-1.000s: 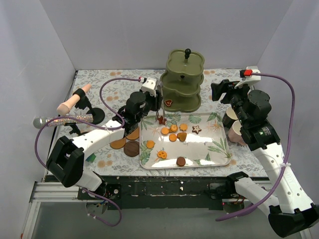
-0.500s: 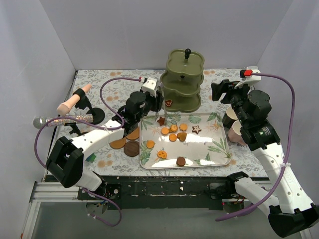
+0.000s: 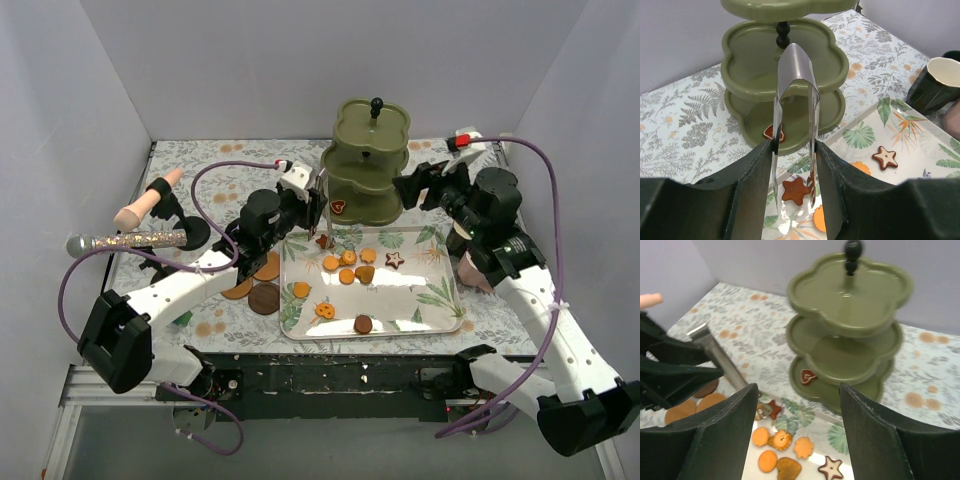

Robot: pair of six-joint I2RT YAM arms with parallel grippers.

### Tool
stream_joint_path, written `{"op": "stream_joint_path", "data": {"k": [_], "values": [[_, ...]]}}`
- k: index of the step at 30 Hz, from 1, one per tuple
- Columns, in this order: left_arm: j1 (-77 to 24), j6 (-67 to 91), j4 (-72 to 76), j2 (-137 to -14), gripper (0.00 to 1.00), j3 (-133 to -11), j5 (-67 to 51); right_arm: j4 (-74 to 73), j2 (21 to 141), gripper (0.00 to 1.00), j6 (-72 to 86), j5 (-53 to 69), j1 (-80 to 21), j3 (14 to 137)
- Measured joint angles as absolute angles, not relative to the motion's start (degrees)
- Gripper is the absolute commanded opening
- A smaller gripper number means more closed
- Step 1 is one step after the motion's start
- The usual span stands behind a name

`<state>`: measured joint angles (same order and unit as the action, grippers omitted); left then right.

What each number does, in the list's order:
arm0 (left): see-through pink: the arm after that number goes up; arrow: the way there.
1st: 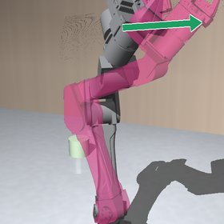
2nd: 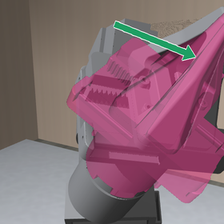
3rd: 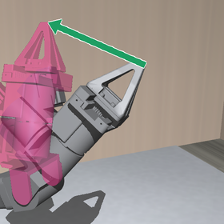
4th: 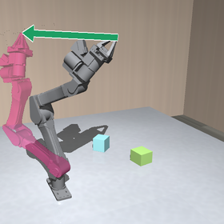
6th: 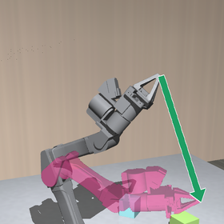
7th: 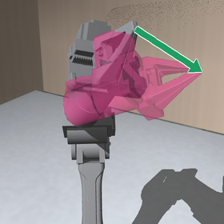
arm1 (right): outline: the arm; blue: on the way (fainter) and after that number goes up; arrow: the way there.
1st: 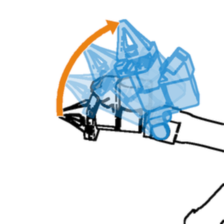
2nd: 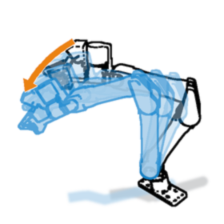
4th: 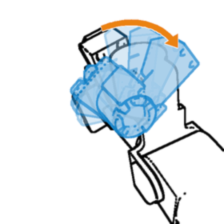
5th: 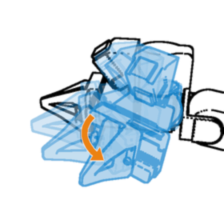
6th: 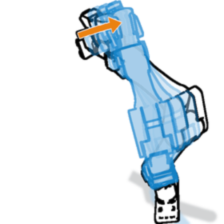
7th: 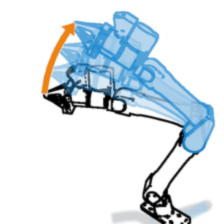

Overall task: Serve the afternoon tea
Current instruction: Adjust the clamp.

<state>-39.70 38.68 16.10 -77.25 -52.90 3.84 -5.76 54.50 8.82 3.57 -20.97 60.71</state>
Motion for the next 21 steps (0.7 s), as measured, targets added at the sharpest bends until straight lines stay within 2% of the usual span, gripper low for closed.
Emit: {"op": "stream_joint_path", "data": {"k": [9, 21], "values": [[-39.70, 35.64, 14.98, -73.32, 0.38, -51.37, 0.08, -5.28, 67.85, 0.72, 8.86, 7.86, -33.91, 68.10], [-39.70, 34.70, 13.69, -70.06, 0.38, -49.93, -1.67, -1.58, 74.08, 0.71, 8.27, 5.45, -42.44, 72.27]]}}
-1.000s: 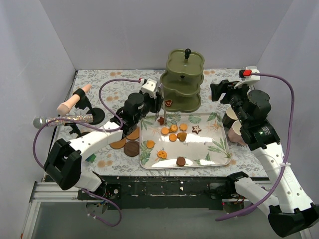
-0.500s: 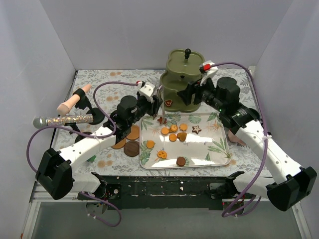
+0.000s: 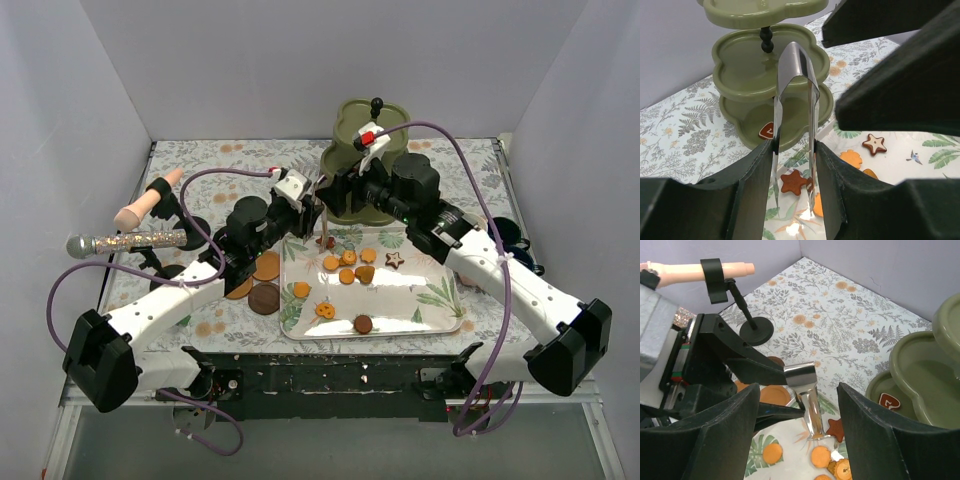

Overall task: Serve the afternoon tea
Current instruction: Adjust the clamp.

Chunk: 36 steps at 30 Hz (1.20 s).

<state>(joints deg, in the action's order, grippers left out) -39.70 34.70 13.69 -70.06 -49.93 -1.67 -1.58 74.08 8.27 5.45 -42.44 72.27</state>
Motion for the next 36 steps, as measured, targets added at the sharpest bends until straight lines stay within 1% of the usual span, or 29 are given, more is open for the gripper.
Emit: {"op": "stream_joint_path", "data": {"k": [5, 9, 13, 15, 20, 22, 25, 27, 30, 33, 36], "values": [[-39.70, 34.68, 13.74, -69.14, 0.37, -49.41, -1.87, -1.13, 76.73, 0.70, 7.05, 4.49, -42.89, 73.78], [-39.70, 34.68, 13.69, -69.10, 0.37, -49.21, -2.02, -1.02, 78.48, 0.65, 5.91, 4.32, -43.16, 74.61], [-39.70, 34.68, 13.74, -69.10, 0.38, -49.21, -2.13, -0.60, 79.88, 0.58, 5.37, 4.45, -43.33, 75.09], [-39.70, 34.68, 13.76, -69.10, 0.37, -49.21, -2.17, -0.51, 80.20, 0.53, 5.28, 4.47, -43.44, 75.11], [-39.70, 34.70, 13.76, -69.10, 0.39, -49.21, -2.24, 0.16, 80.25, 0.31, 4.69, 4.54, -43.64, 75.11], [-39.70, 34.70, 13.76, -69.10, 0.43, -49.21, -2.31, 0.16, 80.25, 0.21, 4.36, 4.47, -43.64, 75.11], [-39.70, 34.70, 13.82, -69.10, 0.54, -49.21, -2.42, 0.16, 80.25, 0.07, 4.47, 4.62, -43.59, 75.11], [-39.70, 34.57, 13.93, -69.10, 0.61, -49.21, -2.42, 0.16, 80.27, 0.01, 4.36, 4.69, -43.68, 75.11], [-39.70, 34.35, 13.93, -69.10, 0.71, -49.21, -2.39, 0.19, 80.27, 0.01, 4.43, 5.04, -43.70, 75.11], [-39.70, 34.09, 13.78, -69.12, 0.79, -49.21, -2.28, 0.19, 80.27, 0.01, 4.45, 5.56, -43.70, 75.11], [-39.70, 34.00, 13.74, -69.12, 0.84, -49.21, -2.04, 0.21, 80.27, 0.01, 4.47, 6.20, -43.68, 75.11]]}}
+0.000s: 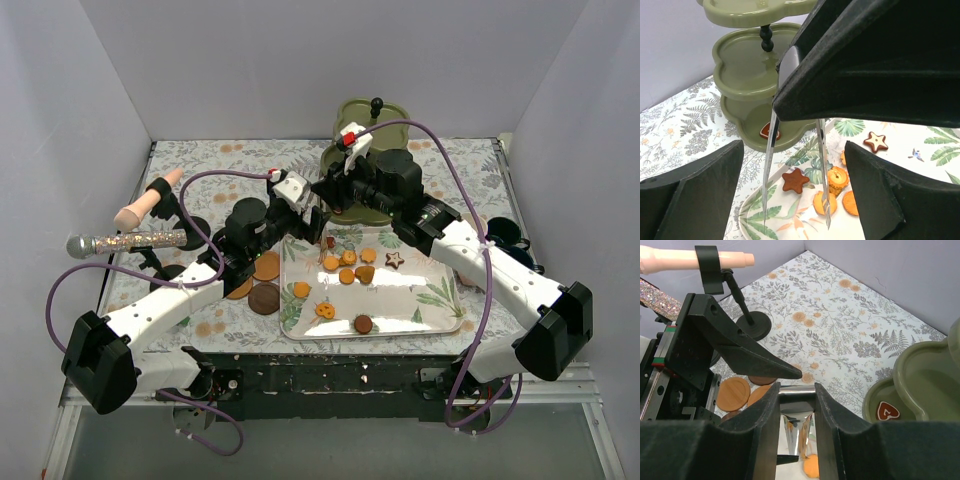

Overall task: Serve the afternoon tea
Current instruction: Adjust the clamp.

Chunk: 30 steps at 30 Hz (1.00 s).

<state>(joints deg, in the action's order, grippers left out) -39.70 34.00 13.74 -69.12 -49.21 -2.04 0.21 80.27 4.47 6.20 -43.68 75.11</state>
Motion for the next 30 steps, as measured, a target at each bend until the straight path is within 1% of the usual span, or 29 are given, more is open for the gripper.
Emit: {"op": "stream_joint_path", "data": {"k": [4, 9, 18, 20, 26, 30], "values": [[-39.70, 33.85, 13.78, -69.34, 0.84, -49.23, -1.85, 0.21, 80.27, 0.01, 4.51, 6.92, -43.70, 75.11], [-39.70, 33.85, 13.78, -70.57, 0.80, -49.36, -1.87, 0.21, 80.27, 0.01, 4.64, 7.88, -43.70, 75.11], [-39.70, 34.00, 14.09, -72.42, 0.58, -49.98, -2.02, 0.19, 80.27, 0.01, 4.73, 8.34, -43.70, 75.11], [-39.70, 34.00, 14.17, -72.66, 0.55, -50.11, -2.11, 0.19, 80.25, 0.01, 4.73, 8.34, -43.70, 75.11], [-39.70, 34.04, 14.20, -72.84, 0.43, -50.35, -2.33, 0.21, 80.25, 0.01, 5.13, 8.32, -43.68, 75.11], [-39.70, 34.11, 14.26, -73.45, 0.38, -50.65, -2.61, 0.12, 80.25, 0.01, 5.63, 7.84, -43.68, 75.11]]}}
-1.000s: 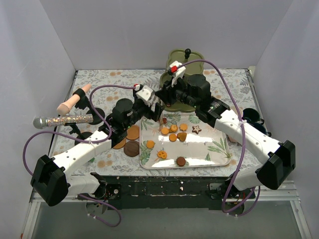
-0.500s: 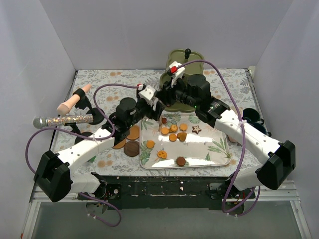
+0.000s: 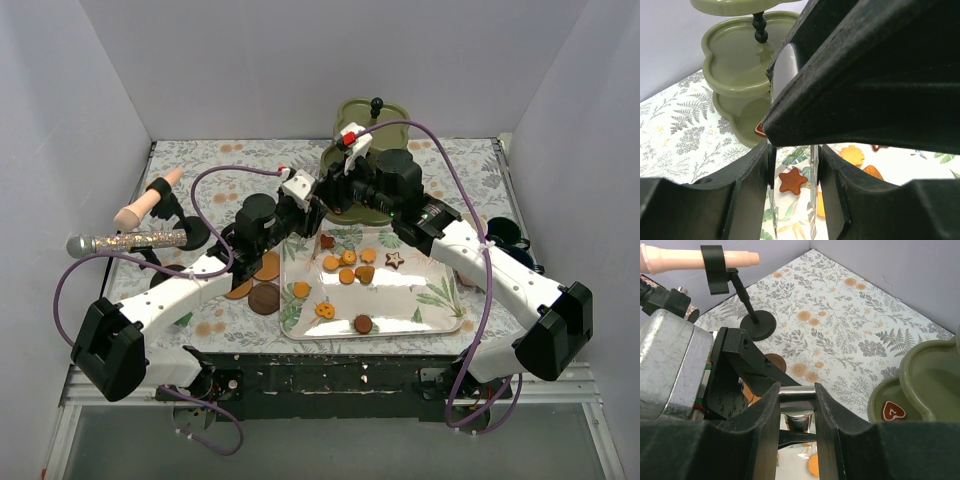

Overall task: Serve the afternoon tea
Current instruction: Adjust the clamp, then pick up the desert from the tray.

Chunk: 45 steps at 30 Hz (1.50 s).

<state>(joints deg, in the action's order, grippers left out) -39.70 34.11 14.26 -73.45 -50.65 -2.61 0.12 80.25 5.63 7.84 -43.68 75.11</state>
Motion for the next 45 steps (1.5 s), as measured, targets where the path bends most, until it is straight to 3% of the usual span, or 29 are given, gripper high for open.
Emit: {"op": "stream_joint_path", "data": {"k": [2, 5, 10, 15, 24, 33, 45], "values": [[-39.70, 34.17, 14.39, -73.84, 0.36, -50.87, -2.68, 0.05, 80.25, 0.01, 5.65, 7.53, -43.66, 75.11], [-39.70, 34.33, 14.61, -73.93, 0.36, -50.87, -2.83, 0.08, 80.25, 0.12, 5.72, 7.22, -43.64, 75.11], [-39.70, 34.81, 14.94, -74.17, 0.36, -50.89, -2.81, -0.14, 80.18, 0.46, 6.79, 4.82, -43.70, 75.11], [-39.70, 35.75, 15.53, -74.59, 0.36, -50.89, -1.89, -1.41, 78.56, 0.60, 7.92, -1.02, -44.01, 75.11], [-39.70, 36.91, 17.76, -74.59, 0.37, -50.70, 1.08, -4.19, 68.84, 0.69, 8.91, -12.19, -41.06, 73.12], [-39.70, 38.89, 25.28, -77.84, 0.43, -49.23, 1.58, -5.23, 59.18, 0.70, 9.06, -16.53, -39.05, 64.49], [-39.70, 39.72, 31.20, -84.77, 0.46, -49.21, 2.63, -7.20, 56.10, 0.69, 9.10, -17.21, -38.96, 60.90]]}}
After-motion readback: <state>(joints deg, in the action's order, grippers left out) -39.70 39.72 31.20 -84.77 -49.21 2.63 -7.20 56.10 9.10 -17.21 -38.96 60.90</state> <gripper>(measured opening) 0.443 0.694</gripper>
